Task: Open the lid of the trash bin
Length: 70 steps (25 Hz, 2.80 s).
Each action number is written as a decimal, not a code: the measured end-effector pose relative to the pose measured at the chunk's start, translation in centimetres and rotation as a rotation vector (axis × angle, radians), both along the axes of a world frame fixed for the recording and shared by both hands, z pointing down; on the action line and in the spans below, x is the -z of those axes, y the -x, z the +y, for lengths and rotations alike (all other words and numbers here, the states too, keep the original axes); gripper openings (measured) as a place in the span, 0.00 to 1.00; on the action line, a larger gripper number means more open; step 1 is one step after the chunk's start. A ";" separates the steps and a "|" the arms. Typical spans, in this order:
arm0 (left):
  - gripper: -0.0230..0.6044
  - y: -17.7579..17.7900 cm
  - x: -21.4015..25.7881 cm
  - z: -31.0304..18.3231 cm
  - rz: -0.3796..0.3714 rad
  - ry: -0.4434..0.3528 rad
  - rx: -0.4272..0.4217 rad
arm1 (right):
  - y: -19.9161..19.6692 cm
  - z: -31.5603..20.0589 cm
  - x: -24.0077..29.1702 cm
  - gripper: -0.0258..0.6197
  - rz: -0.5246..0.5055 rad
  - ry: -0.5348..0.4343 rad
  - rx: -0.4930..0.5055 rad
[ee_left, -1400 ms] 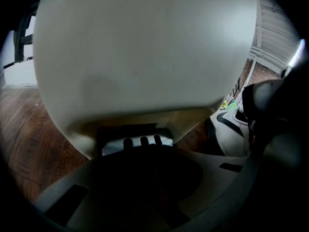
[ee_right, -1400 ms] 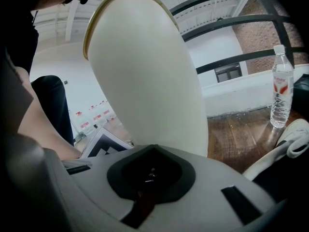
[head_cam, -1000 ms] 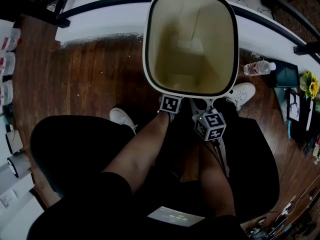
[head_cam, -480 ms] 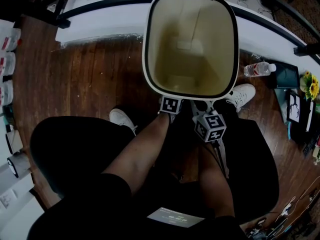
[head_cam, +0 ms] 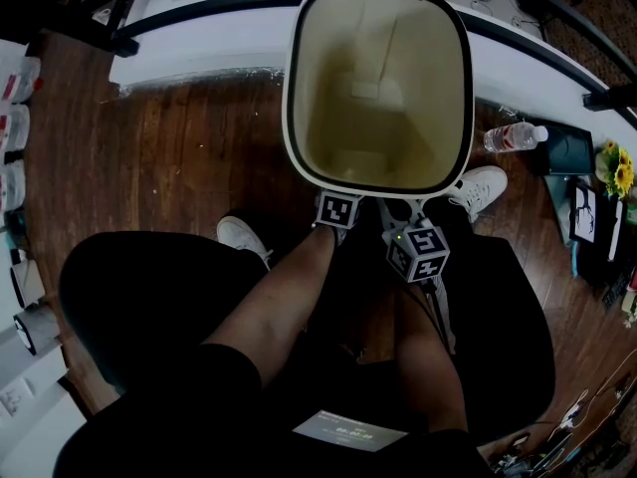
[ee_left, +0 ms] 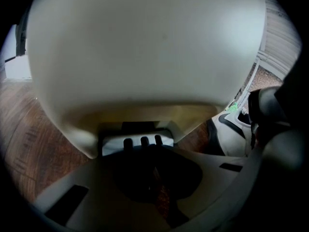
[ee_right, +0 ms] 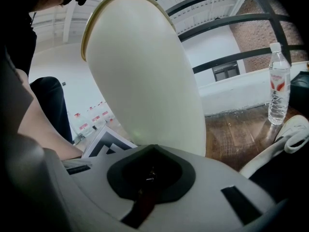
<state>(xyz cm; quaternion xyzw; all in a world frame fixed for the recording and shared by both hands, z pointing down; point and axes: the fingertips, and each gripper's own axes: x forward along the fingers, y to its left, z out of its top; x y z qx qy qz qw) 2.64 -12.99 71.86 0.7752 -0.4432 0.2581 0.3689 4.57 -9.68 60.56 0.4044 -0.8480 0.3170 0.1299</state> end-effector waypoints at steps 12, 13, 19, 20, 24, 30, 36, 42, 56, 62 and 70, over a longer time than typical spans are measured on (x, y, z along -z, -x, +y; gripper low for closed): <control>0.09 -0.1 0.2 0.1 0.010 -0.021 0.007 | 0.0 0.2 -0.2 0.06 0.007 -0.003 0.011; 0.09 -0.1 0.2 0.1 0.012 -0.021 0.007 | 0.0 0.2 -0.1 0.06 0.010 -0.006 0.012; 0.09 0.1 0.4 0.1 0.023 -0.036 0.017 | 0.3 0.1 0.3 0.06 0.004 -0.011 0.011; 0.09 0.1 0.4 0.1 0.025 -0.039 0.019 | 0.3 0.0 0.4 0.06 -0.003 -0.011 0.005; 0.09 0.1 0.6 0.0 0.030 -0.045 0.022 | 0.1 -0.1 0.4 0.06 0.005 -0.019 0.007; 0.09 0.2 0.8 0.1 0.046 -0.063 0.028 | 0.1 0.1 0.1 0.06 0.013 -0.014 0.011; 0.09 0.3 1.2 0.2 0.065 -0.089 0.034 | 0.1 0.0 0.3 0.06 0.012 -0.018 0.007; 0.10 0.2 0.8 0.7 0.107 -0.097 0.045 | 0.1 0.1 0.2 0.06 0.009 -0.020 0.007; 0.10 -0.9 9.7 4.4 0.138 -0.189 -0.105 | 1.1 2.4 4.8 0.06 -0.027 -0.093 0.085; 0.10 -0.1 19.4 7.6 0.132 -0.307 -0.191 | 1.3 4.1 13.0 0.06 -0.046 -0.232 0.146; 0.10 0.3 37.7 11.8 0.249 -0.617 -0.253 | 1.9 7.5 28.9 0.06 -0.072 -0.488 0.246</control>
